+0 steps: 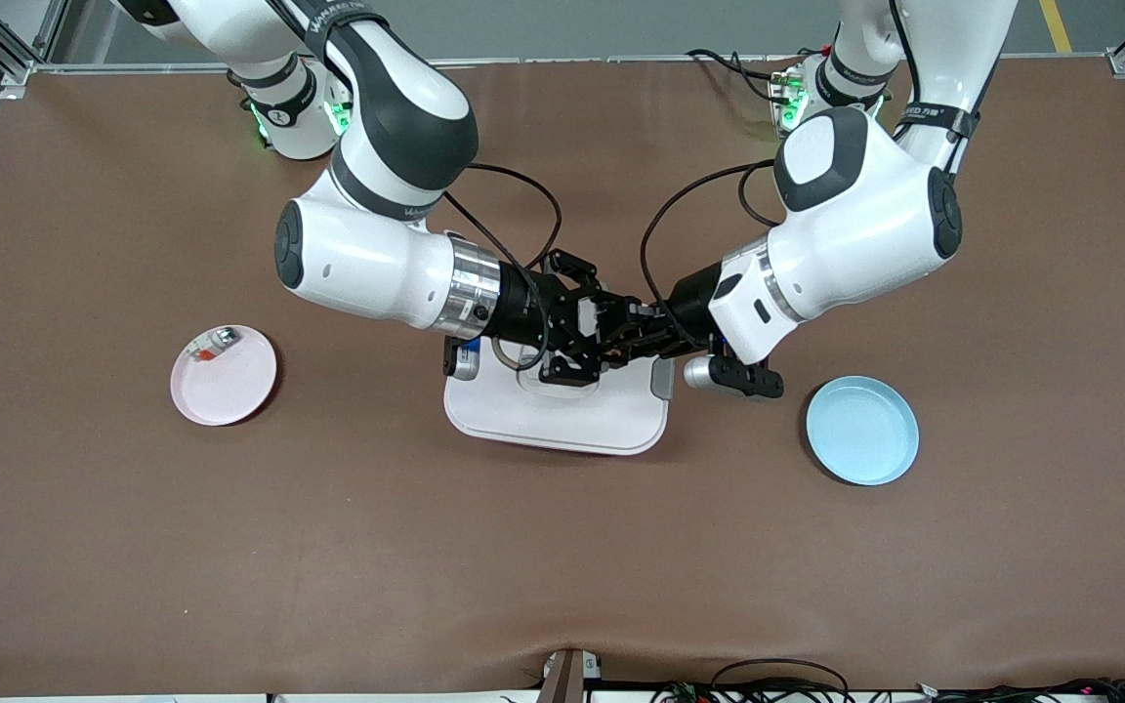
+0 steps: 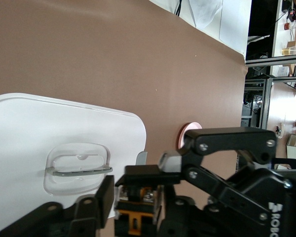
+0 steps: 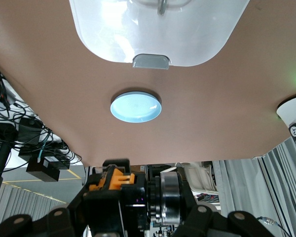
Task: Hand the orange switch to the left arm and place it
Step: 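Grasp the switch with the left gripper and open the right gripper, then carry the switch toward the blue plate while the right gripper withdraws, then lower the switch onto the blue plate and open the left gripper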
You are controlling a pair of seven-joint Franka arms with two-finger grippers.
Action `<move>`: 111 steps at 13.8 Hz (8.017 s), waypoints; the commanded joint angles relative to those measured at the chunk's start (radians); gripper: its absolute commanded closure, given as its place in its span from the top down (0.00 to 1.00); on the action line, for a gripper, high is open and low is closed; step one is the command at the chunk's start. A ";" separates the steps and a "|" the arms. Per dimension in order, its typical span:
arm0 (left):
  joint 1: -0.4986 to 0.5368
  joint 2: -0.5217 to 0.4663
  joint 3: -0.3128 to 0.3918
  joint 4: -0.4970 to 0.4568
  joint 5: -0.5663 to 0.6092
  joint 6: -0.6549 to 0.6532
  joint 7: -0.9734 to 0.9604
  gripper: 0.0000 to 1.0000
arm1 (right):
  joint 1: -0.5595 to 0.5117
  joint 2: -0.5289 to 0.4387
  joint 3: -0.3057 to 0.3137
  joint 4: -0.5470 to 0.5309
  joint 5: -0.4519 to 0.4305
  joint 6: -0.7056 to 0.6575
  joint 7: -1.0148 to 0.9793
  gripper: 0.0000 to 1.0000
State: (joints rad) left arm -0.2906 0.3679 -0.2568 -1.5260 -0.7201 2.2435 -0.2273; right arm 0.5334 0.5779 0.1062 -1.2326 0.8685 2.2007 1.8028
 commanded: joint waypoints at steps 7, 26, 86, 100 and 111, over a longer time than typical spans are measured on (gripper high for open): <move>0.005 -0.007 0.001 -0.005 0.002 0.002 0.009 0.00 | 0.010 0.036 -0.008 0.038 0.037 0.013 0.020 1.00; 0.220 -0.182 0.007 -0.016 0.419 -0.389 -0.229 0.00 | -0.207 -0.022 -0.023 0.096 -0.291 -0.608 -0.481 1.00; 0.485 0.250 0.005 -0.333 1.140 0.163 -1.474 1.00 | -0.569 -0.300 -0.014 0.075 -0.872 -1.089 -1.696 1.00; 0.493 0.236 0.001 -0.295 1.119 0.151 -1.471 1.00 | -0.579 -0.517 -0.022 -0.249 -0.855 -0.823 -1.695 1.00; 0.484 0.051 0.019 -0.456 0.891 0.200 -0.493 1.00 | -0.616 -0.625 -0.022 -0.399 -0.806 -0.698 -1.700 1.00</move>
State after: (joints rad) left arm 0.1950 0.4902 -0.2443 -1.9006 0.2125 2.4176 -0.9184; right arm -0.0695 0.0410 0.0768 -1.5219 0.0429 1.4507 0.1009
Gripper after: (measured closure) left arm 0.000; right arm 0.000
